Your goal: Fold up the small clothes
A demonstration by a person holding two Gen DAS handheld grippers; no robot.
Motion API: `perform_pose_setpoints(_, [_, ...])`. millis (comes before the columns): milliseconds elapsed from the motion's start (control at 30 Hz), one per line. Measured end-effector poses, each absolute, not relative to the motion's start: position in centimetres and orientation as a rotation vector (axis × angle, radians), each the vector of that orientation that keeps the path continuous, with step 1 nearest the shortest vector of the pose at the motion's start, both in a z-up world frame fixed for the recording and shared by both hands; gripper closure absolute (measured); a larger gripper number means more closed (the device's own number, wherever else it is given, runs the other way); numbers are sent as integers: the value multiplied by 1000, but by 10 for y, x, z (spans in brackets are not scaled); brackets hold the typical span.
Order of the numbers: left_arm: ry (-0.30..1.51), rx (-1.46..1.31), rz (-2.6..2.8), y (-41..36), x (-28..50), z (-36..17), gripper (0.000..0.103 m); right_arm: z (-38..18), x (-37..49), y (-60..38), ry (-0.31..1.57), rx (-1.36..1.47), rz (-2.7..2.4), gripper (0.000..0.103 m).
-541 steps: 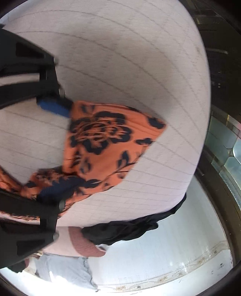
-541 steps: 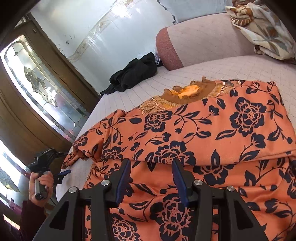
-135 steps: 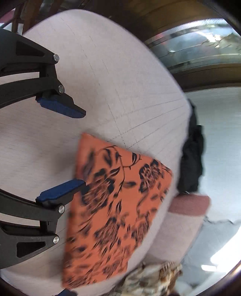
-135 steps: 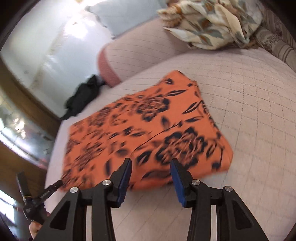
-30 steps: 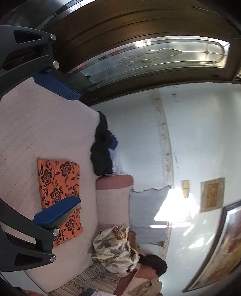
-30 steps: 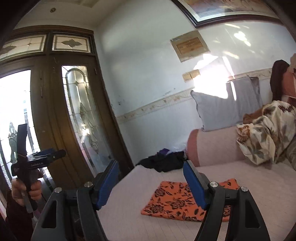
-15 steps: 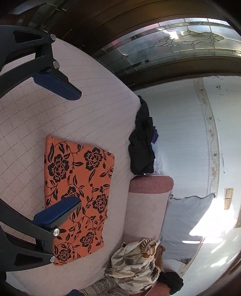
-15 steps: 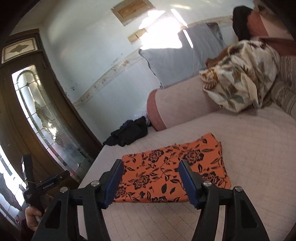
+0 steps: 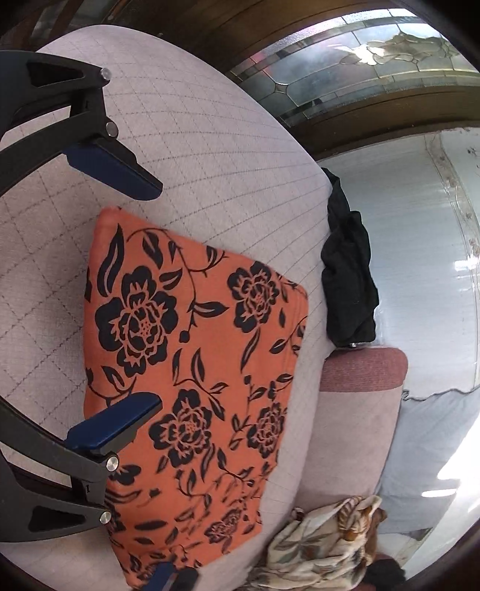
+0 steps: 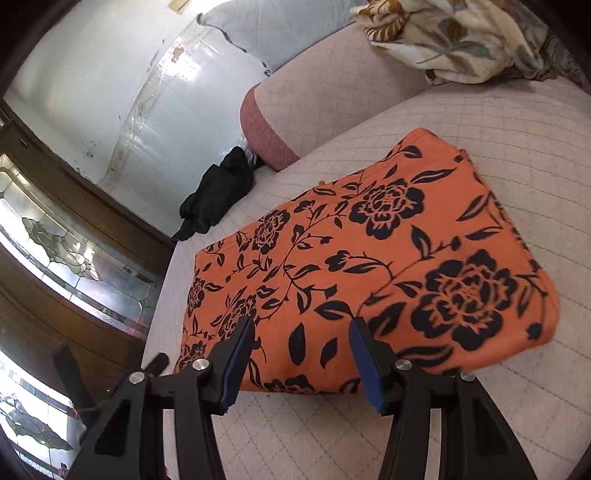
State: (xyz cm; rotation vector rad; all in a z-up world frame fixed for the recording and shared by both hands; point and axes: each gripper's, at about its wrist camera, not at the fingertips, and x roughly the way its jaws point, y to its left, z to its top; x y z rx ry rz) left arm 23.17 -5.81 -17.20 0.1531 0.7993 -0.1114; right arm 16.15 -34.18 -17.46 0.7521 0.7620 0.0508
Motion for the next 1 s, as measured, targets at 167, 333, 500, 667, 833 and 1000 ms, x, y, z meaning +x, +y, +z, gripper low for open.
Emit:
perform_pose_setpoints(167, [851, 169, -119, -66, 244, -191, 0, -185, 183, -339, 768, 802, 80, 47])
perform_pose_setpoints(333, [969, 195, -93, -68, 257, -221, 0, -217, 213, -327, 908, 813, 87, 48])
perform_pose_setpoints(500, [927, 183, -67, -53, 246, -204, 0, -218, 200, -337, 887, 877, 93, 56])
perform_pose_setpoints(667, [884, 113, -62, -29, 226, -184, 0, -201, 155, -361, 810, 964, 72, 53])
perform_pose_setpoints(833, [949, -30, -167, -6, 201, -184, 0, -189, 115, -383, 742, 1056, 40, 41])
perform_pose_setpoints(1000, [1003, -83, -265, -6, 193, -189, 0, -200, 79, -404, 736, 1182, 1, 40])
